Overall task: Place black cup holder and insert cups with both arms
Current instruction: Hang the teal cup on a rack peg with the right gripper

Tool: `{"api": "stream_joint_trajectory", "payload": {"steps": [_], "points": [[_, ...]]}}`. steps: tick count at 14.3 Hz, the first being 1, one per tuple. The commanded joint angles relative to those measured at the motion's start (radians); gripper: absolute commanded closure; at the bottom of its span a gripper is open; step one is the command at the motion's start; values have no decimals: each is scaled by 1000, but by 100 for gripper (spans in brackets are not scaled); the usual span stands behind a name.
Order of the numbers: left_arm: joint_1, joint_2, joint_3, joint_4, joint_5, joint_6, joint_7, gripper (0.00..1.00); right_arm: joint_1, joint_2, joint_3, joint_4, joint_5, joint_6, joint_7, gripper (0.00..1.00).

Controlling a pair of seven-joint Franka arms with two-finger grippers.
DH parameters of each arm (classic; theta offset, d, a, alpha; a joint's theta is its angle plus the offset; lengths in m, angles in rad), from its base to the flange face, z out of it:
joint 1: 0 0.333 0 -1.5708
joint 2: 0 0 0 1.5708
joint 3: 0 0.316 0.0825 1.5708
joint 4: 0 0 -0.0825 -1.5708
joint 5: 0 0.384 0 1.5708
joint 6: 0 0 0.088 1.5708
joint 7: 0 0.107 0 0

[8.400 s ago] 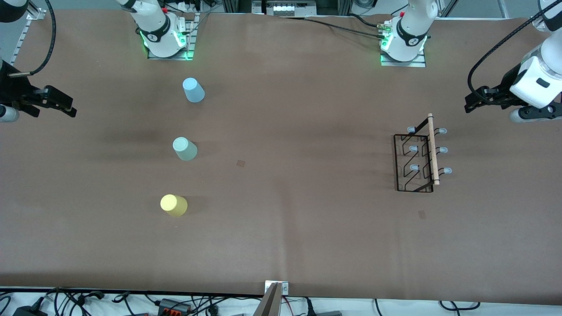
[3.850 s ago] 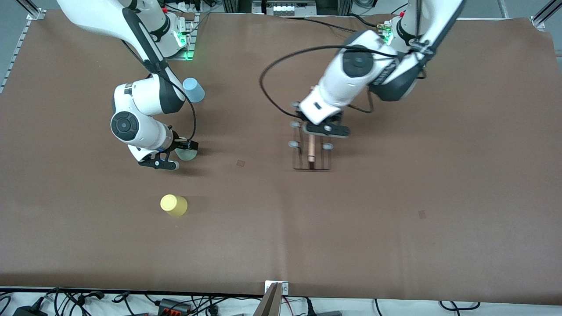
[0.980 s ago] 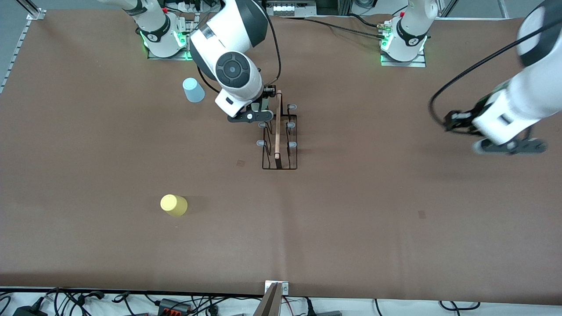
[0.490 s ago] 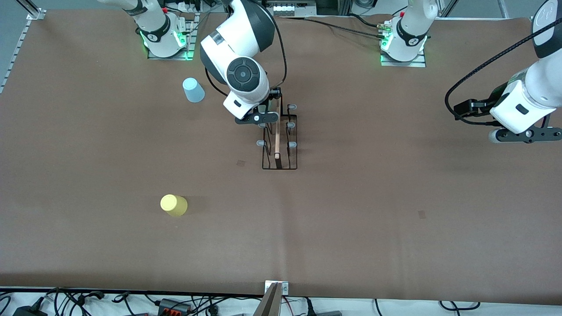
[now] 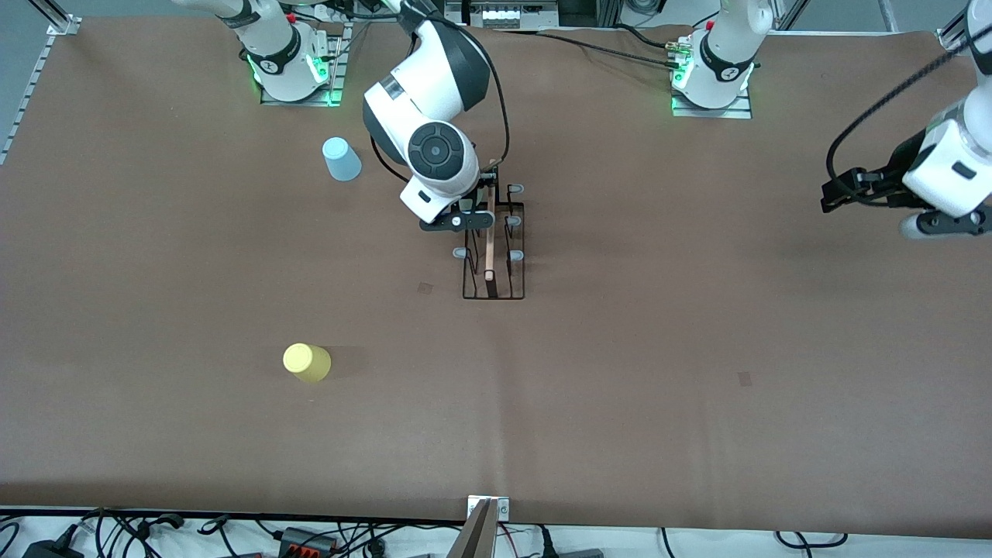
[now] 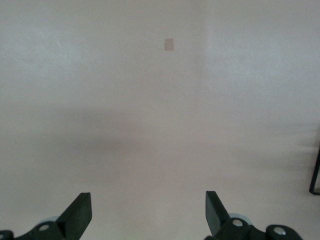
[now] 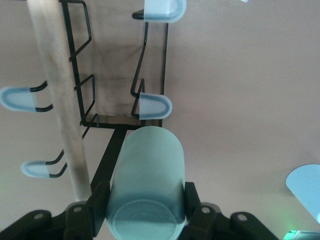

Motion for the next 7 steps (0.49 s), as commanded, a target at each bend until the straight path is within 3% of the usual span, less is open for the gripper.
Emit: {"api": "stream_joint_trajectory", "payload": {"steps": [1, 2, 3, 7], "points": [[44, -79, -11, -96, -26, 57, 11, 0, 11, 25, -8, 6, 5, 22, -1, 61], [45, -73, -9, -93, -26, 54, 9, 0, 14, 36, -8, 6, 7, 33, 4, 8], [45, -73, -6, -95, -26, 54, 2, 0, 11, 38, -8, 7, 5, 35, 12, 0], [42, -73, -11, -86, -26, 49, 6, 0, -5, -37, -24, 14, 4, 25, 90, 0]]}}
